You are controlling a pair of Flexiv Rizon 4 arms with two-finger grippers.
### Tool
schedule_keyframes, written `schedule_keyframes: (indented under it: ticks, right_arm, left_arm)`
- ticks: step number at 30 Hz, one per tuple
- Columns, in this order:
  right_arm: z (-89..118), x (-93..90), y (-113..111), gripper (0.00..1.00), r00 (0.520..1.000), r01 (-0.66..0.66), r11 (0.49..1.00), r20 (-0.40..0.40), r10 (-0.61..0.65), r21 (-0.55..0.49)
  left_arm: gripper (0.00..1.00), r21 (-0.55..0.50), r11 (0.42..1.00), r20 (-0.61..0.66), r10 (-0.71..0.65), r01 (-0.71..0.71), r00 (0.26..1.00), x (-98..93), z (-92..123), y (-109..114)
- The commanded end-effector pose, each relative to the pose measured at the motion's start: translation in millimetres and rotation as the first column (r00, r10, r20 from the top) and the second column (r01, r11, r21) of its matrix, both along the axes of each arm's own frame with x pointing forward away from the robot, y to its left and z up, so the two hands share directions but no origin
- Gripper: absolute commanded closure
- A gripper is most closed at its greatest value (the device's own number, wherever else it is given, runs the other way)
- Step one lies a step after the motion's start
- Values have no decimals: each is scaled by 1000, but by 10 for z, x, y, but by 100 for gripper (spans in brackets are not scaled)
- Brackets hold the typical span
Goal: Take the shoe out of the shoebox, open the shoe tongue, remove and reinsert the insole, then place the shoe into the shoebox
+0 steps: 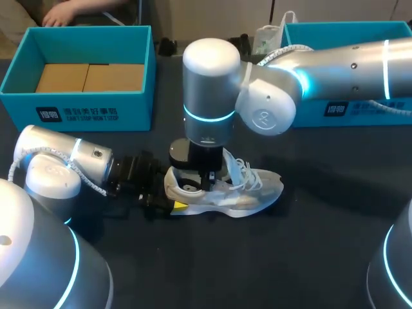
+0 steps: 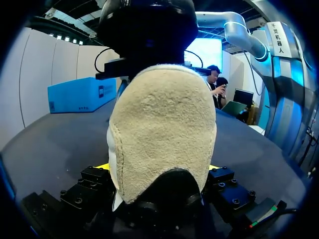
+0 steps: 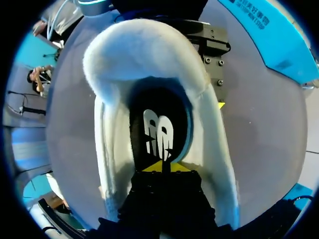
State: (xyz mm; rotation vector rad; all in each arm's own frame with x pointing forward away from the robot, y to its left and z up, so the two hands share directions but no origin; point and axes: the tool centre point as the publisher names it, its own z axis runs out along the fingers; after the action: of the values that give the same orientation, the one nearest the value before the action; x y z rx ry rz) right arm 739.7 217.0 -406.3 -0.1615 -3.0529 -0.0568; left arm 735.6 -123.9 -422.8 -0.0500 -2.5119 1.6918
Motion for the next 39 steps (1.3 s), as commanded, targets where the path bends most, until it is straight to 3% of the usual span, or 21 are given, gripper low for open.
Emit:
schedule_keyframes:
  ticks: [1, 3, 11, 20, 29, 39]
  right_arm:
    - [63, -101, -122, 100, 1000, 6, 1000, 19, -6, -1]
    - [152, -93, -162, 100, 999, 5, 1000, 42, -6, 8]
    - [396, -7, -205, 100, 998, -59, 997, -2, 60, 53]
    - [526, 31, -164, 100, 992, -121, 984, -33, 126, 128]
    - [627, 32, -267, 100, 990, -140, 975, -4, 143, 173]
    - [796, 60, -215, 100, 972, -229, 945, 4, 235, 234]
  left_arm:
    - [100, 4, 1000, -1, -1, 1, 1000, 6, -7, -3]
    - [100, 4, 1000, -1, -1, 1, 1000, 6, -7, -3]
    - [100, 4, 1000, -1, -1, 1, 1000, 6, -7, -3]
    - [100, 4, 1000, -1, -1, 1, 1000, 6, -7, -3]
    - [100, 4, 1000, -1, -1, 1, 1000, 6, -7, -3]
    - [100, 4, 1000, -1, -1, 1, 1000, 6, -7, -3]
